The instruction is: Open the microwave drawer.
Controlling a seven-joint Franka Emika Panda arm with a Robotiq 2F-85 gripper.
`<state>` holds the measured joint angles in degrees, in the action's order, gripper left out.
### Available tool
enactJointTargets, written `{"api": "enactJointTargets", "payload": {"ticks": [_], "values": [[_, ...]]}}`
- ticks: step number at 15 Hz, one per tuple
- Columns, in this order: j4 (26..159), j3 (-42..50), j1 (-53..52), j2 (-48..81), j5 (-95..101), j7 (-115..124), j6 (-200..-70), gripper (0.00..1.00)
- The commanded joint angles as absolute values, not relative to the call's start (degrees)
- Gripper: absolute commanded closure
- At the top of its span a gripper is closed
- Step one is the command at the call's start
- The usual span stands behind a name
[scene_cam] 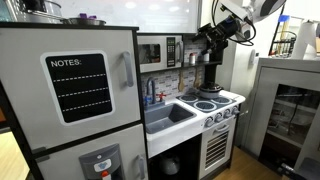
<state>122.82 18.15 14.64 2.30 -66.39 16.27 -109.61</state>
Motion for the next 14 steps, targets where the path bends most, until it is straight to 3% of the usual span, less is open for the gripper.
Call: {"api": "enactJointTargets", "payload": {"ticks": [1, 9, 14], "values": [[122.9, 17.7, 15.5, 2.4, -67.1, 16.2, -109.1, 0.0], [123.1, 20.3, 19.2, 5.8, -79.6, 16.7, -98.6, 0.0], [123.7, 20.1, 18.7, 5.0, -77.3, 16.2, -101.0, 0.0]]}}
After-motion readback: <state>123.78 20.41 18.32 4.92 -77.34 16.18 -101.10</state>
